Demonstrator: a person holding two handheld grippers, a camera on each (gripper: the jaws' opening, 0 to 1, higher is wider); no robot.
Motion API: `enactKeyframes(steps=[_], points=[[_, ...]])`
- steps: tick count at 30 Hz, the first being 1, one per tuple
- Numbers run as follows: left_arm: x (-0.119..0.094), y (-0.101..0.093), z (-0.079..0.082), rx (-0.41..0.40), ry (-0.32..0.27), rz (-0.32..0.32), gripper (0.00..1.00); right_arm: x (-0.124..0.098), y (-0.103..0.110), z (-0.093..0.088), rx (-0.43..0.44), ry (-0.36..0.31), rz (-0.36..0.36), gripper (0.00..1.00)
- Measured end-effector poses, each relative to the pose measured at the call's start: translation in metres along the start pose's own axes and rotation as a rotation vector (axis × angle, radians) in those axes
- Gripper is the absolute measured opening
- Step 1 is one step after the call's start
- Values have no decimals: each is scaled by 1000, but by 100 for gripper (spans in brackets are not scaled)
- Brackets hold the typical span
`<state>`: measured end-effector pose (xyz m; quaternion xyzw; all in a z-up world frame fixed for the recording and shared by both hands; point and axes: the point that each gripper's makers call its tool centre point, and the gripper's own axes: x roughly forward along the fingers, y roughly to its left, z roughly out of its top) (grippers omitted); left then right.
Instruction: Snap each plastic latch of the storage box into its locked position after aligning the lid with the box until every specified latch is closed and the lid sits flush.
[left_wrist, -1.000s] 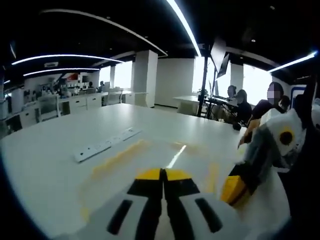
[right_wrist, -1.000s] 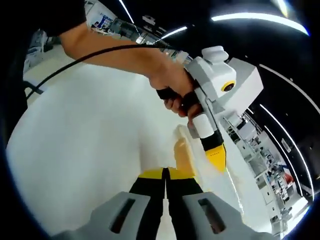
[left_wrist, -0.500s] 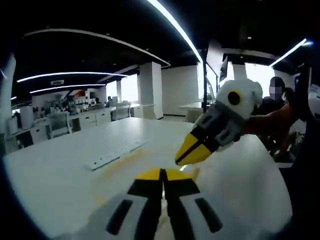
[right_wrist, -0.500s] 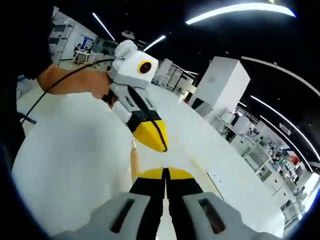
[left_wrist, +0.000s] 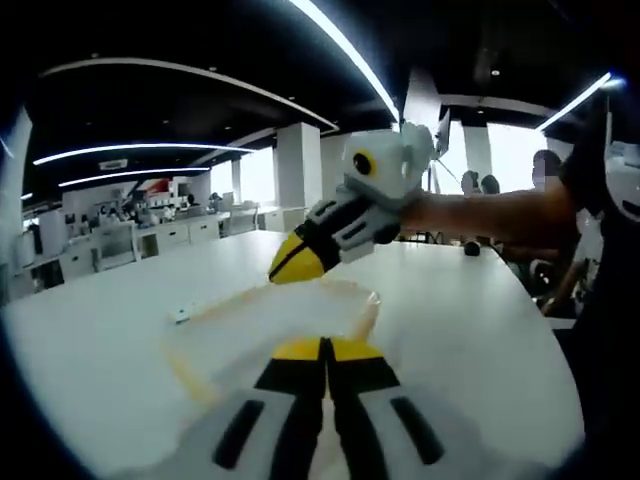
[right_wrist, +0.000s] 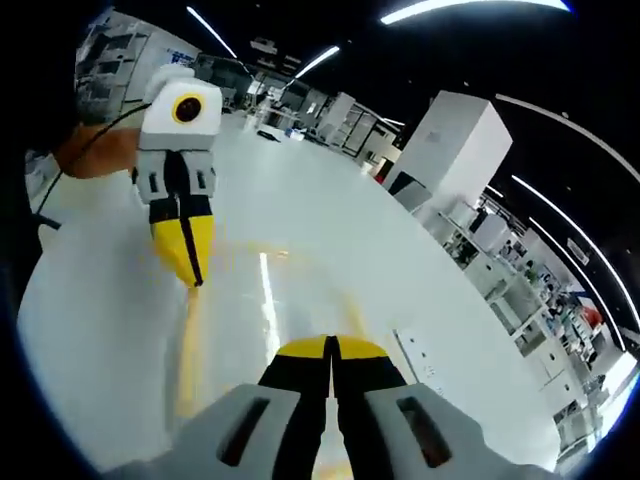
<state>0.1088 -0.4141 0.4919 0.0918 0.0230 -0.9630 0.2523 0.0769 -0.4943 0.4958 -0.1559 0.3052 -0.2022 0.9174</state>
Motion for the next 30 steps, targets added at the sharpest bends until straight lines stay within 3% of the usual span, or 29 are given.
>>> enactKeyframes(steps=[9,12,15,17,25,28,30], points=[[4,-8,-9,-2,-13,-13,0,26,-39,-2,25,28,53,0],[6,-6,-9,-19,-21,-16,0,33,-37,-3,56,59,157,0],[7,-8,-10,-23,-24,-22,0,40,-43,-10,25,106,213,0],[7,-8,-10,-27,-29,-24,0,44,-37,-13,-20,116,300,0],[7,-10,-10,-34,-56,-24,0,57,-53,-24,14,169,392,0],[7,-10,-10,-45,-72,-25,0,60,-48,-20,59,146,465,0],[6,-10,-9,-54,-84,-22,0,61,-45,-26,41,177,493,0]])
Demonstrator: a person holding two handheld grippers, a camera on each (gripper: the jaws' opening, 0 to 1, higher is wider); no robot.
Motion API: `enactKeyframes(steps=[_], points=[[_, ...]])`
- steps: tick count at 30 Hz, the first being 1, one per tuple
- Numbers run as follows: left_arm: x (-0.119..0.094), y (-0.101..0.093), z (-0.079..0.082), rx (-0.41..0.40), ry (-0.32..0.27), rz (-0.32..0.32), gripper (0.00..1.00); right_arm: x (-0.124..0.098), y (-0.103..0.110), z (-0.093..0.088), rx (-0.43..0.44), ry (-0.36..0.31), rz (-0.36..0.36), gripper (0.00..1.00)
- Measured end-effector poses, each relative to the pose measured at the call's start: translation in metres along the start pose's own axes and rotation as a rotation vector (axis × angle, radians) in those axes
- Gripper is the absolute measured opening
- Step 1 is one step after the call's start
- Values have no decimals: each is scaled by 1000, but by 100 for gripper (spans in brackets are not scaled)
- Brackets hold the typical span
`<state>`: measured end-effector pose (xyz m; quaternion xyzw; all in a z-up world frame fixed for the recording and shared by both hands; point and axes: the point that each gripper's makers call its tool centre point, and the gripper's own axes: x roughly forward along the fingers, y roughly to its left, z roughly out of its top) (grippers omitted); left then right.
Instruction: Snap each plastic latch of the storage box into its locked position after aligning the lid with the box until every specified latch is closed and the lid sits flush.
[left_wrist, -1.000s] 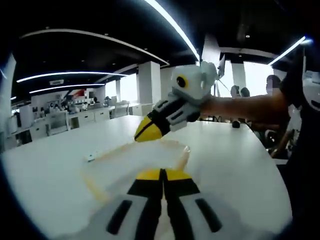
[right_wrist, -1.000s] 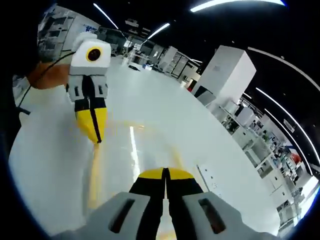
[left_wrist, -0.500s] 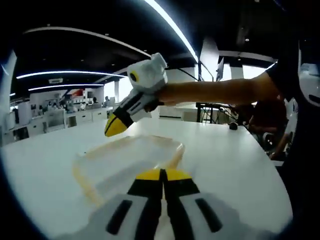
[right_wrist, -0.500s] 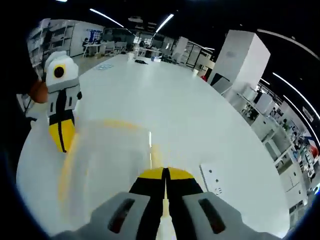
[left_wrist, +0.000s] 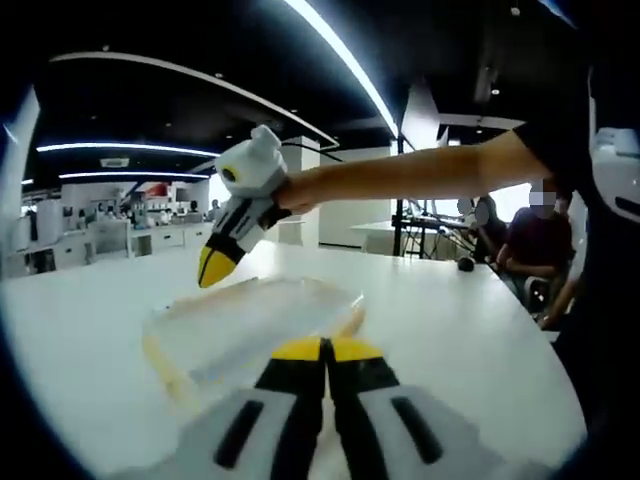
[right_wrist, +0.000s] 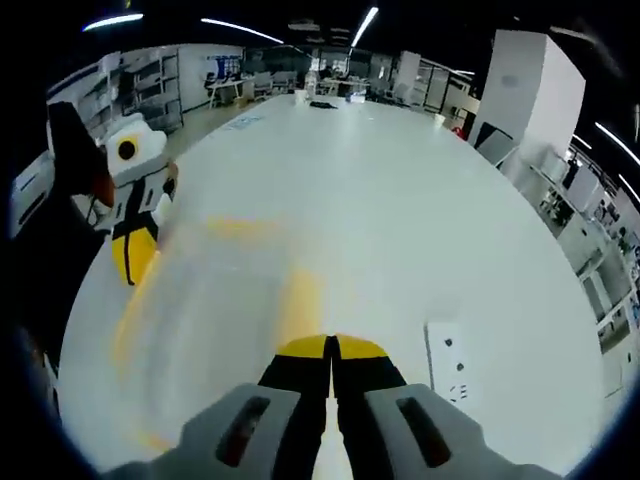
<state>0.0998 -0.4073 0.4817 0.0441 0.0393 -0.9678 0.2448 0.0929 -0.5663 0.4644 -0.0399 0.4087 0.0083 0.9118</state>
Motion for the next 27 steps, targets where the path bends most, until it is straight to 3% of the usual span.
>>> enactKeyframes(steps=[15,21,25,27], points=[[2,-3,1,-42,-30,-8,0,18,-1,-8,7,74,152,0],[2,-1,4,-90,-70,20,0,28,-2,-13,36,85,216,0],[3,-1,6,-88,-81,36,0,34,12,-17,27,103,292,0],[3,-1,6,-83,-82,43,0,37,8,-17,21,104,282,0]])
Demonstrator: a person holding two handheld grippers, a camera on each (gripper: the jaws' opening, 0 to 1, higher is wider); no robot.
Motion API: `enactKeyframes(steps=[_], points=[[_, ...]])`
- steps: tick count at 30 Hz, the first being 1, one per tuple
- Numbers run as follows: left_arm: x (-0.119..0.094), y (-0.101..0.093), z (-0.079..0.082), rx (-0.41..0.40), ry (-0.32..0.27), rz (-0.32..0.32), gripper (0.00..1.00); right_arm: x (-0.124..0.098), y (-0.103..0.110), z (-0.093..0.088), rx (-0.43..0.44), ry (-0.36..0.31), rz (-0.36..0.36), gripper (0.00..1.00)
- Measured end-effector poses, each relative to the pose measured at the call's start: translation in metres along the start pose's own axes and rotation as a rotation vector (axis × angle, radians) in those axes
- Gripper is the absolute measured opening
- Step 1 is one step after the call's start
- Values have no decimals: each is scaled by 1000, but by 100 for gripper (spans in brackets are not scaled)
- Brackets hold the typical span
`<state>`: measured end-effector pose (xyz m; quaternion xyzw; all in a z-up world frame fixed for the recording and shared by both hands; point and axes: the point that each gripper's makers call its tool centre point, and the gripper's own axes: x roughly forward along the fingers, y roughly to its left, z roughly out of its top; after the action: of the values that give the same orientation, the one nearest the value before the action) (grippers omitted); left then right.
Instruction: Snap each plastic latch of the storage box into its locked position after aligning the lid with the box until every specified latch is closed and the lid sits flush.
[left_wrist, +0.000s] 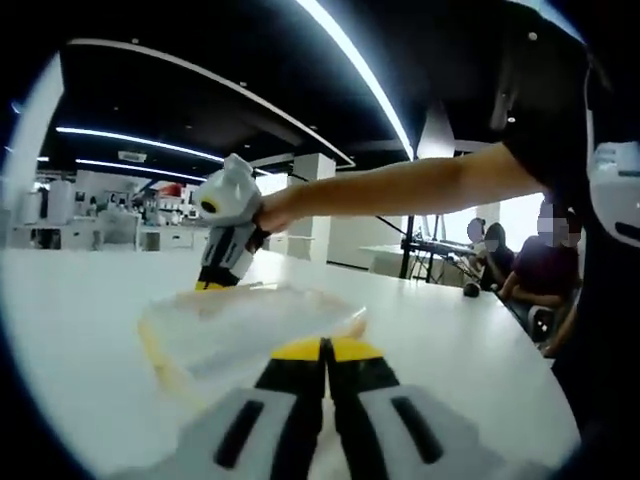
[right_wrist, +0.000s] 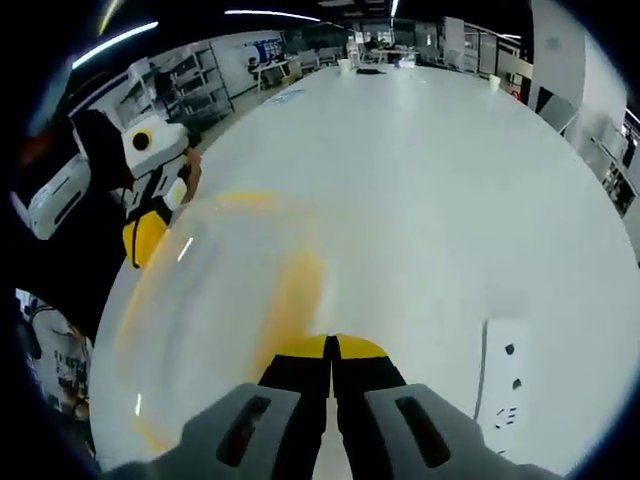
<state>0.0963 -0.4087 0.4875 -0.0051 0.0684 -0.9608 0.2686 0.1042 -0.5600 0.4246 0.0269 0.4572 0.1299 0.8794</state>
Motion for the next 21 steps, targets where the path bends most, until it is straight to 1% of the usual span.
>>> enactKeyframes(steps=[2,4,5,6,7,8,9,11,16,20,21], points=[[0,2,4,11,-10,22,0,2,-2,1,16,-10,20,0],[1,4,7,10,-20,32,0,3,0,1,24,-20,35,0],[1,7,9,17,-31,49,0,3,0,1,28,-24,40,0],[-1,15,8,23,-24,94,0,3,0,2,33,-31,50,0],[0,17,12,41,-43,103,0,4,0,3,38,-43,59,0],[0,20,8,39,-27,120,0,5,-1,4,51,-57,67,0],[0,20,8,36,-31,117,0,6,-2,4,69,-66,74,0],[1,19,9,31,-37,110,0,9,-2,3,82,-62,87,0],[3,18,9,44,-19,121,0,11,-1,3,100,-47,106,0],[4,19,8,112,10,155,0,11,-1,2,112,-30,109,0],[6,17,8,163,10,152,0,12,-2,2,120,-35,111,0]])
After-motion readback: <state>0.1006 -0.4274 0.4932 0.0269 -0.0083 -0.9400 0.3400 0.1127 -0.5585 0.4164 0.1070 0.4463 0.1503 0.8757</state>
